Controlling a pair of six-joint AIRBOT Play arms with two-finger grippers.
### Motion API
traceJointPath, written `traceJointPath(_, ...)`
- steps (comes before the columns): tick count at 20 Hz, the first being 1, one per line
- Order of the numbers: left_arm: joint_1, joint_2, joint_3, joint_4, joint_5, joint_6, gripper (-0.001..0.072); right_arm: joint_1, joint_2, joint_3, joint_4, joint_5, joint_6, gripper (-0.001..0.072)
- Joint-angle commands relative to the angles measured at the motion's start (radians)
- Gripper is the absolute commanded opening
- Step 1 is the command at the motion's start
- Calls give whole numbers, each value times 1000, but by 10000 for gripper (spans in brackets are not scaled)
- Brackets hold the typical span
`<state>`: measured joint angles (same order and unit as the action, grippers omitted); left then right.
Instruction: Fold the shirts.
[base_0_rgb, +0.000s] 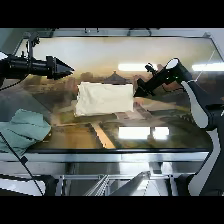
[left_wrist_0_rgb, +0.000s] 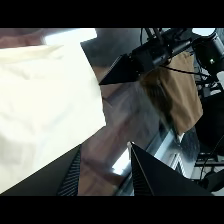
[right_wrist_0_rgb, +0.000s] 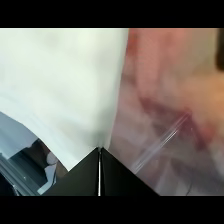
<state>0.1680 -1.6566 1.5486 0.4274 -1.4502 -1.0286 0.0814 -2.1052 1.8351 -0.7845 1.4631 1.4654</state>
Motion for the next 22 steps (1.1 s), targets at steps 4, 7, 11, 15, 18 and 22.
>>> traceJointPath(4, 0, -1, 0, -1, 3, 0, 325, 8, 1, -26, -4, -44, -29, 688)
traceJointPath(7, -2, -1, 0, 0, 3, 0, 325, 9, -11, -26, 3, -84, -22, 688)
traceJointPath(11, -2, -1, 0, -1, 4, 0, 325, 24, -68, -26, 50, -75, -23, 688)
traceJointPath(15, -1, -1, 0, 0, 2, 0, 325, 67, -132, -26, 212, -76, -72, 687)
traceJointPath(18, -1, -1, 0, 0, 2, 0, 325, 75, -138, -25, 248, -76, -90, 686)
traceJointPath(22, -1, -1, 0, 0, 2, 0, 325, 75, -138, -25, 248, -82, -90, 686)
